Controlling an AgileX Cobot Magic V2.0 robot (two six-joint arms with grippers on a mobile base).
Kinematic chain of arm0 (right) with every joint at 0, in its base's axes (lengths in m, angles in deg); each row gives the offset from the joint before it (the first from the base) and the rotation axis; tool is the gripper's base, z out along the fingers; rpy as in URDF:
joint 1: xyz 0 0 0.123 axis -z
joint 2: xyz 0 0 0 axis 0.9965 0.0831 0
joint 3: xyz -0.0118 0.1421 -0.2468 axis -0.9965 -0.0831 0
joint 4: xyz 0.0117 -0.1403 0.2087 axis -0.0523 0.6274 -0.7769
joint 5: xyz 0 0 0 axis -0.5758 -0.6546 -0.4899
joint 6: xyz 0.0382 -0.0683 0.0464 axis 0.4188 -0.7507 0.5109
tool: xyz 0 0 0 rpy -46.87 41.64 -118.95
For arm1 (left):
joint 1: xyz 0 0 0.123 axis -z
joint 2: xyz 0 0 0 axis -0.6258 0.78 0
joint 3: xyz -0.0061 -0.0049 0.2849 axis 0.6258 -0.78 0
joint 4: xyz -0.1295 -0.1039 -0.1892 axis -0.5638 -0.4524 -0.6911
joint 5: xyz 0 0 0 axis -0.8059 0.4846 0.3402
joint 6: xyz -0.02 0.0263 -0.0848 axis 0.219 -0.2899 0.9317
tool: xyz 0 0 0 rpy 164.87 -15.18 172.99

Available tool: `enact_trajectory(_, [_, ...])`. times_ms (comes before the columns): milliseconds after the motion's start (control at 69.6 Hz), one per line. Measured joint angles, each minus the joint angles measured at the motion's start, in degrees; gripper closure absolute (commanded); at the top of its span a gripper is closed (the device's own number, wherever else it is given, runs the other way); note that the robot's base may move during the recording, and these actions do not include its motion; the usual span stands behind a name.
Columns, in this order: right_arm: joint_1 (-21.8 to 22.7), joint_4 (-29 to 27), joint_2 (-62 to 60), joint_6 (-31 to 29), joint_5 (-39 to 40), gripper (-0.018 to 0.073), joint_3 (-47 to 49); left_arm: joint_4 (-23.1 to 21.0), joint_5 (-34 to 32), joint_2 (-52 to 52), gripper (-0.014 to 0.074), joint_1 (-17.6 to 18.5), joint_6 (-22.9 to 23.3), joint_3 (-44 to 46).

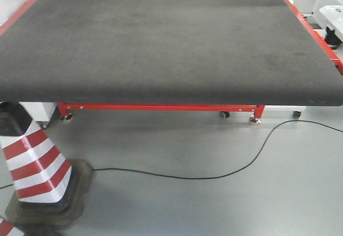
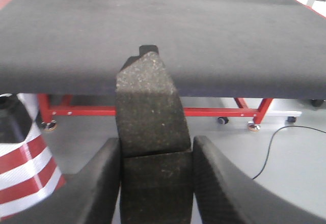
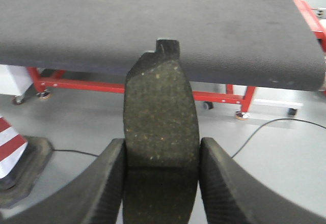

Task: Move and align brake pads A on conveyor
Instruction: 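Turn the base toward the black conveyor belt and approach it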

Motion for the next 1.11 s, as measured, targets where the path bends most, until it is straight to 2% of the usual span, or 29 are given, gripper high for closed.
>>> enact_trajectory(1107, [0.0, 0.0, 0.0, 0.0, 0.0, 0.0566, 0.0, 0.0, 0.0, 0.0, 0.0603, 0.0, 0.0, 0.0])
